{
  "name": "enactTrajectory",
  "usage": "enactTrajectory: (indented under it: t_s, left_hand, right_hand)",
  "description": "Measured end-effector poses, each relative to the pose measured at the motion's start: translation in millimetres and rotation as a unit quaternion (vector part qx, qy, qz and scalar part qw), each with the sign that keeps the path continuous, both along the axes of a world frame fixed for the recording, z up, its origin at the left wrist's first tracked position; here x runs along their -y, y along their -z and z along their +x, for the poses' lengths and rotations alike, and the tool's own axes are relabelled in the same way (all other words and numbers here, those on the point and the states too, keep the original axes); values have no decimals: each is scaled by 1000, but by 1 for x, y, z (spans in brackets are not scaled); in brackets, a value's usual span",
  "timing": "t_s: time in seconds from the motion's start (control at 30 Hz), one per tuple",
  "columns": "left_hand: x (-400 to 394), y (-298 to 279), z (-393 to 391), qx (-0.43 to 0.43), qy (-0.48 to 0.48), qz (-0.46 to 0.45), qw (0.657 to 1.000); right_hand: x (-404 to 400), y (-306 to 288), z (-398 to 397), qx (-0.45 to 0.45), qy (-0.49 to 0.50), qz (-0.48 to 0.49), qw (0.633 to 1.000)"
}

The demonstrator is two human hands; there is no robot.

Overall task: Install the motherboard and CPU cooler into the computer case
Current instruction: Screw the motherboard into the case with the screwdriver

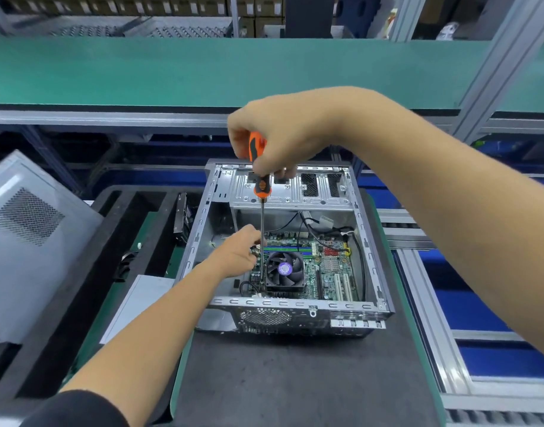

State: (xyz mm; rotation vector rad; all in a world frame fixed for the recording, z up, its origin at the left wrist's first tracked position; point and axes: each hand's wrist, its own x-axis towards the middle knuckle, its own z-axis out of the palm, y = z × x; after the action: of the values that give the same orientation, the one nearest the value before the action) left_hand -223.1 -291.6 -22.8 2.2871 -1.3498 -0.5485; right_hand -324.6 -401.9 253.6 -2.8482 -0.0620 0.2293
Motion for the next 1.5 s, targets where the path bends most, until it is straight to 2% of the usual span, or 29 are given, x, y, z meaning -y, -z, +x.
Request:
enactTrajectory:
  t_s: [0.1, 0.2, 0.3, 0.4, 0.53, 0.67, 0.73, 0.93, 1.03, 1.3, 1.5]
  left_hand:
    - [-1, 3, 0, -18, 11, 22, 1000]
    - [0, 5, 1, -24, 1, 35, 999]
    - [1, 2, 1, -2, 3, 61, 998]
    - [2, 4, 1, 11, -4, 83, 996]
    - [3, 7, 5, 6, -11, 99, 995]
    - [2, 10, 5, -30, -18, 85, 996]
    - [2, 9, 4, -47, -20, 64, 997]
    - [10, 5, 7, -40, -57, -5, 998]
    - [13, 6, 7, 5, -59, -23, 998]
    - [11, 6, 6, -75, -62, -4, 995]
    - [9, 5, 5, -52, -32, 22, 998]
  right_hand:
    - [-2, 6, 1, 48, -7, 20, 999]
    - [-5, 19, 4, 113, 30, 27, 993]
    - [-3, 22, 6, 109, 41, 49, 992]
    - [0, 22, 4, 92, 36, 114, 989]
    - [1, 27, 6, 133, 74, 150, 977]
    - [7, 19, 11, 191, 103, 101, 971]
    - [11, 14, 13, 206, 106, 111, 966]
    - [11, 14, 19, 221, 96, 81, 967]
    - [8, 19, 22, 215, 96, 71, 969]
    - [10, 30, 27, 219, 98, 41, 970]
    - [13, 35, 24, 217, 103, 44, 970]
